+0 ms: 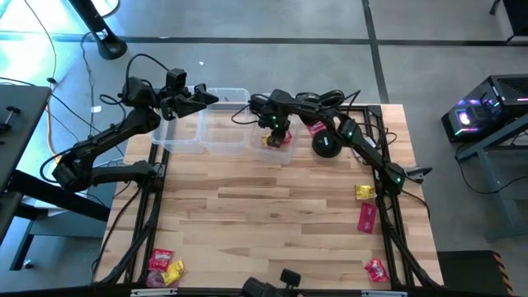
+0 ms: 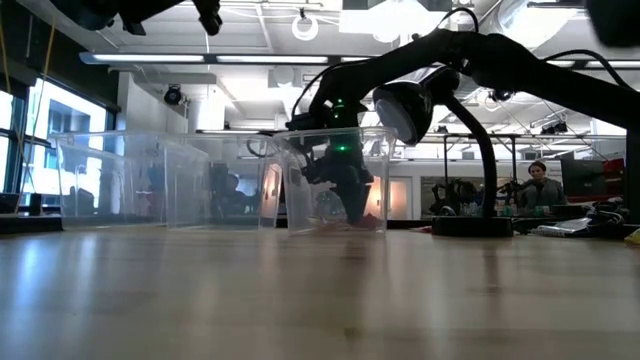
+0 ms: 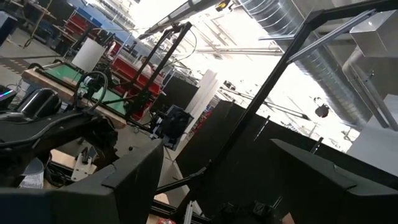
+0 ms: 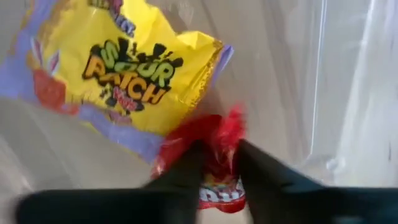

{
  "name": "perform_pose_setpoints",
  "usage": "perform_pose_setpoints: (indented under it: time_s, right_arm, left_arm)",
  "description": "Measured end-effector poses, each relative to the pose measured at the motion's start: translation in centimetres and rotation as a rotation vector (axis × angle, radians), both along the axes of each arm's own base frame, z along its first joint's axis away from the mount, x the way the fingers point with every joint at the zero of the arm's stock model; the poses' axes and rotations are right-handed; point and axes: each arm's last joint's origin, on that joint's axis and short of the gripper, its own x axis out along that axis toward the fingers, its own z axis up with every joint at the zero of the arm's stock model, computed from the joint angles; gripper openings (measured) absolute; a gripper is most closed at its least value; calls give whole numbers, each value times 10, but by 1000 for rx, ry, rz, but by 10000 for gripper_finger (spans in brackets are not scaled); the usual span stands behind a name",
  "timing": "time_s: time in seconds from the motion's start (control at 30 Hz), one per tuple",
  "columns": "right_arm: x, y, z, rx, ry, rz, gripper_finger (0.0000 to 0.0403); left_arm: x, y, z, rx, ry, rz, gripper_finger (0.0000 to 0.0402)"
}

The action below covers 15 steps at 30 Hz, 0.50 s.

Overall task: Sort candy
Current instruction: Put the red candy wrapper into the middle transparent bin

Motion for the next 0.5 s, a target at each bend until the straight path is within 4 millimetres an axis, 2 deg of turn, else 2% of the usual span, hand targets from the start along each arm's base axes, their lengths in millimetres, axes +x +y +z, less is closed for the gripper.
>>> perform_pose_setpoints:
  time_s: [0.03,0.07,0.2,0.27,0.5]
  right_arm:
    - [-1,0,2,3,5,2,38]
    - [-1,0,6,4,6,1,23]
    - [-6,3,18,6,19,-5,22]
    - [-9,4,30,-4,9,-12,11]
    - [-9,5,80,-95,-193,-68,5]
  left_arm:
    - [0,0,0,0,0,0,284]
    - [0,0,0,0,0,0,284]
    - [0,0,0,0,-1,1,284]
    - [0,0,0,1,-1,1,284]
    - [-4,4,0,3,-3,30,284]
